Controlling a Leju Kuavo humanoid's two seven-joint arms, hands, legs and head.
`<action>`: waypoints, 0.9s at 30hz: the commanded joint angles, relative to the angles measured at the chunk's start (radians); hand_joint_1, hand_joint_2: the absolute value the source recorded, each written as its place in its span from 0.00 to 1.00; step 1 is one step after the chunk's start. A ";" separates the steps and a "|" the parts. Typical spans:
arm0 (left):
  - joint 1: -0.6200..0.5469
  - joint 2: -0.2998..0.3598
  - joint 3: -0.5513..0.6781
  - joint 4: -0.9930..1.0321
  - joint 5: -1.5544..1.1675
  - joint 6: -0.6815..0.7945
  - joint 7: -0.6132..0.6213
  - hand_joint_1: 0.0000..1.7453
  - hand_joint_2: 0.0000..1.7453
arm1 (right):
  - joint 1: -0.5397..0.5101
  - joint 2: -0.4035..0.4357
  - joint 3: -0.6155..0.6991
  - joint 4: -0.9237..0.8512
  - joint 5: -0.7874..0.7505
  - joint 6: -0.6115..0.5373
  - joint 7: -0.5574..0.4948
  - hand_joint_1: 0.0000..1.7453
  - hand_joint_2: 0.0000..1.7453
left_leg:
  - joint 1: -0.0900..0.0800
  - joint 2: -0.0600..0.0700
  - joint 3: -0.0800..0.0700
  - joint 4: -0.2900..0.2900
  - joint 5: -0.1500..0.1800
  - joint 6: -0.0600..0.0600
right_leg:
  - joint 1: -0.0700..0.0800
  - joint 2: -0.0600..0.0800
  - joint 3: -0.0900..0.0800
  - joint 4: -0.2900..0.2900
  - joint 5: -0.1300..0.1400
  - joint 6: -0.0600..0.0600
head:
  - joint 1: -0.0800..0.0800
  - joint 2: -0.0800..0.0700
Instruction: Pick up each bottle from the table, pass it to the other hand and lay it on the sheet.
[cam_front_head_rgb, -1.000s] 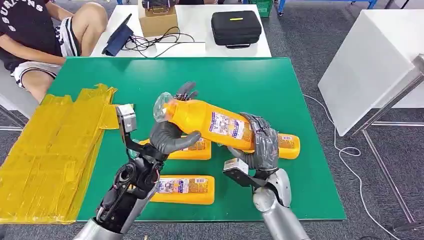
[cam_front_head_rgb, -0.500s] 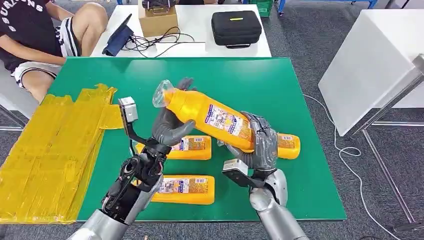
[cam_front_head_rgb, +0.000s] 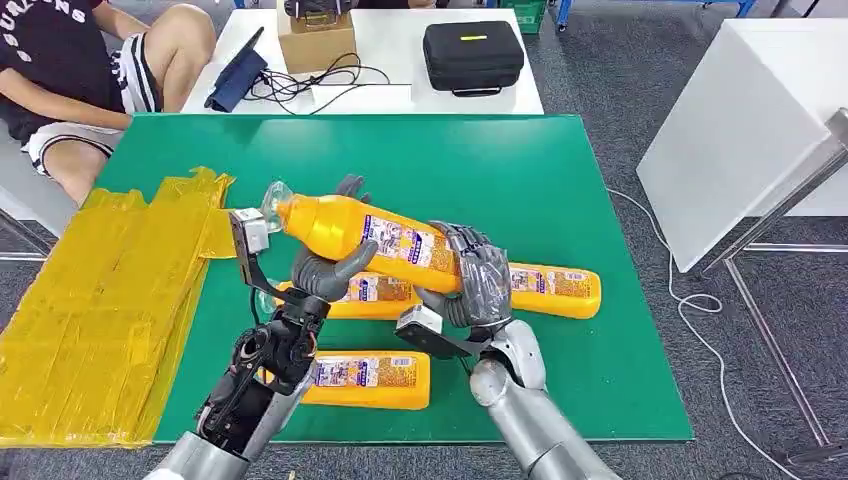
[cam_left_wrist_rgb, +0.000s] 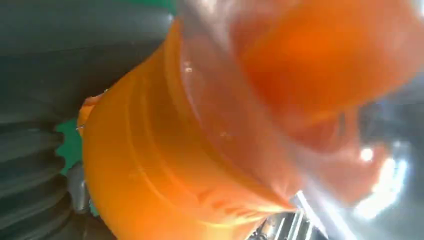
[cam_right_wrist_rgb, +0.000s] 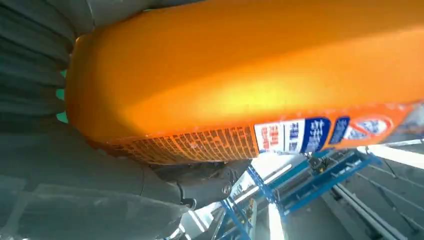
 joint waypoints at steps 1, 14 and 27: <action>-0.025 0.017 0.000 -0.021 -0.011 0.010 0.001 0.00 1.00 | -0.057 0.023 -0.085 0.182 0.145 0.002 0.068 0.97 1.00 | 0.000 0.001 0.004 0.000 -0.002 -0.001 | 0.000 0.000 0.004 -0.001 -0.001 0.000 | 0.000 0.000; -0.048 0.003 0.025 0.010 0.022 0.023 -0.027 0.00 1.00 | -0.046 0.047 0.010 0.276 0.196 0.005 0.055 0.99 1.00 | 0.001 0.000 0.003 -0.001 -0.001 -0.001 | 0.001 -0.001 0.003 -0.001 -0.001 0.000 | 0.000 0.000; -0.028 0.000 0.068 -0.062 0.097 0.062 -0.066 1.00 1.00 | -0.057 0.026 0.101 0.263 0.121 0.019 0.075 1.00 1.00 | 0.001 -0.001 0.004 0.000 -0.002 -0.001 | 0.001 -0.004 0.005 -0.002 -0.002 0.000 | 0.001 0.000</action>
